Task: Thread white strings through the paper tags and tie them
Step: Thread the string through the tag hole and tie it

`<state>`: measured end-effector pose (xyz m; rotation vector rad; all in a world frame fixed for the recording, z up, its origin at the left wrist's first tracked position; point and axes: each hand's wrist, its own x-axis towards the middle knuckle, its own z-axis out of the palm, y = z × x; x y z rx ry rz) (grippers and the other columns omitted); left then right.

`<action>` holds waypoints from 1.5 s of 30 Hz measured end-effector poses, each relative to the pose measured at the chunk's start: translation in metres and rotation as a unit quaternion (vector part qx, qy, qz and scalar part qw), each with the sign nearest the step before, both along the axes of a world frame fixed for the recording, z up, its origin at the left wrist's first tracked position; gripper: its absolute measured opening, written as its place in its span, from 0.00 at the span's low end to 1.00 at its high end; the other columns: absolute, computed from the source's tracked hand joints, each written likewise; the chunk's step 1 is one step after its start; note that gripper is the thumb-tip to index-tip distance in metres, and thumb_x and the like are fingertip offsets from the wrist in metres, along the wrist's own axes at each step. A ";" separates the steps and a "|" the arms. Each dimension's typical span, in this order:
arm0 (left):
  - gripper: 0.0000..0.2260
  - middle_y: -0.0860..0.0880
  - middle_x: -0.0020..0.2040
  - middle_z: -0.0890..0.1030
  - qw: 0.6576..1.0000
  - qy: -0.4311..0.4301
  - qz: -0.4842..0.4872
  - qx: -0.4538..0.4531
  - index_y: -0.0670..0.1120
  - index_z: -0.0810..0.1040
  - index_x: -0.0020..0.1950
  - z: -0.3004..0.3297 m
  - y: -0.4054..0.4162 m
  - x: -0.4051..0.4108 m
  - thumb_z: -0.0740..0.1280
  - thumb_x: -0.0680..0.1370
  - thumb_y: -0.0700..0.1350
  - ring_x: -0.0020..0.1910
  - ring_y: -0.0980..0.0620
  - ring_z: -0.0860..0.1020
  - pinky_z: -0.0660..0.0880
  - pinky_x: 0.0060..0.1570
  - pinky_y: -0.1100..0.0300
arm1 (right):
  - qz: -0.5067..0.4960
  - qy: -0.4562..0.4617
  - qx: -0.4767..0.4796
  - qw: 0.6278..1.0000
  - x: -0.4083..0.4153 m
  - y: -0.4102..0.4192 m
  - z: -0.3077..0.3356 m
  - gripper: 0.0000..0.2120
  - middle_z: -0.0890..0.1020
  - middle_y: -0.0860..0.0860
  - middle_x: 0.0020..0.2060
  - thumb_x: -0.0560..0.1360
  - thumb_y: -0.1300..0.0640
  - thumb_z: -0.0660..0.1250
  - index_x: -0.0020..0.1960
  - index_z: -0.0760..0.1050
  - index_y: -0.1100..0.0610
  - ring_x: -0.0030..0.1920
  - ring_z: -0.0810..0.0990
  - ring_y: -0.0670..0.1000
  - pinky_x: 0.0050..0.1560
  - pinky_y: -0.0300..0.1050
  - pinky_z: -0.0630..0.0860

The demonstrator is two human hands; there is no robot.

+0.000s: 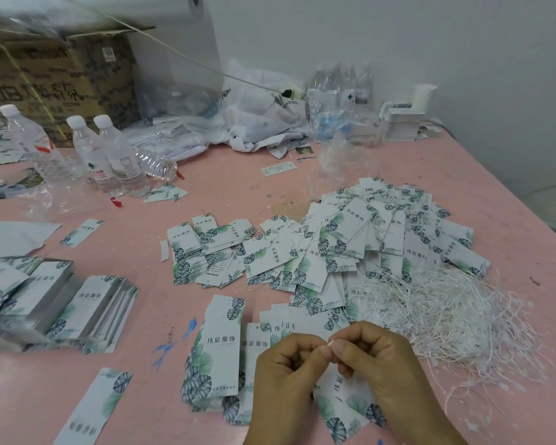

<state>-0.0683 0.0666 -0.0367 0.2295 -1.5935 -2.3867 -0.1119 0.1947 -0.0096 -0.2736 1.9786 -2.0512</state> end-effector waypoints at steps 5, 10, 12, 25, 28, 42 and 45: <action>0.03 0.45 0.24 0.78 0.999 -0.008 -0.040 0.023 0.41 0.83 0.32 0.007 -0.001 0.002 0.74 0.65 0.37 0.18 0.58 0.68 0.64 0.20 0.70 | 0.031 -0.042 -0.031 0.998 -0.004 0.005 -0.004 0.02 0.80 0.58 0.29 0.67 0.63 0.76 0.38 0.83 0.60 0.30 0.75 0.51 0.32 0.41 0.74; 0.04 0.45 0.24 0.77 0.998 -0.008 -0.041 0.036 0.40 0.82 0.31 0.007 -0.001 0.002 0.72 0.66 0.34 0.19 0.58 0.71 0.67 0.22 0.70 | 0.033 -0.048 -0.034 0.998 -0.004 0.005 -0.003 0.08 0.81 0.58 0.30 0.63 0.58 0.74 0.39 0.84 0.61 0.30 0.75 0.51 0.32 0.40 0.74; 0.04 0.46 0.24 0.76 0.999 -0.012 -0.033 0.025 0.41 0.81 0.32 0.003 -0.003 0.002 0.75 0.65 0.38 0.20 0.58 0.69 0.66 0.22 0.69 | 0.036 -0.045 -0.023 0.998 -0.003 0.005 0.000 0.09 0.82 0.57 0.30 0.63 0.57 0.74 0.41 0.85 0.60 0.30 0.75 0.50 0.33 0.39 0.75; 0.18 0.43 0.34 0.78 0.949 0.035 -0.051 0.310 0.44 0.79 0.33 0.002 -0.020 -0.004 0.86 0.54 0.44 0.25 0.54 0.72 0.69 0.21 0.64 | 0.142 0.059 0.212 0.965 -0.006 0.017 -0.008 0.21 0.78 0.32 0.57 0.72 0.52 0.69 0.61 0.72 0.33 0.59 0.75 0.34 0.60 0.32 0.71; 0.17 0.45 0.36 0.78 0.930 0.043 -0.054 0.361 0.44 0.80 0.35 0.002 -0.024 -0.006 0.85 0.57 0.43 0.29 0.54 0.73 0.71 0.24 0.63 | 0.220 -0.018 0.174 0.960 -0.010 0.022 -0.002 0.14 0.85 0.45 0.51 0.72 0.51 0.70 0.57 0.79 0.42 0.54 0.83 0.49 0.57 0.42 0.77; 0.03 0.52 0.42 0.78 0.968 0.074 0.081 -0.226 0.51 0.81 0.39 -0.017 0.000 -0.002 0.73 0.69 0.49 0.33 0.54 0.75 0.71 0.35 0.64 | 0.016 -0.173 -0.095 0.980 -0.014 0.009 -0.021 0.15 0.83 0.66 0.50 0.70 0.57 0.69 0.55 0.81 0.59 0.47 0.83 0.63 0.47 0.55 0.78; 0.01 0.59 0.46 0.75 0.911 0.109 0.106 -0.383 0.56 0.79 0.42 -0.022 0.006 -0.001 0.70 0.72 0.50 0.33 0.59 0.75 0.69 0.32 0.69 | 0.025 -0.162 -0.103 0.981 -0.009 0.003 -0.021 0.15 0.83 0.65 0.52 0.74 0.51 0.72 0.58 0.80 0.55 0.51 0.82 0.65 0.54 0.62 0.75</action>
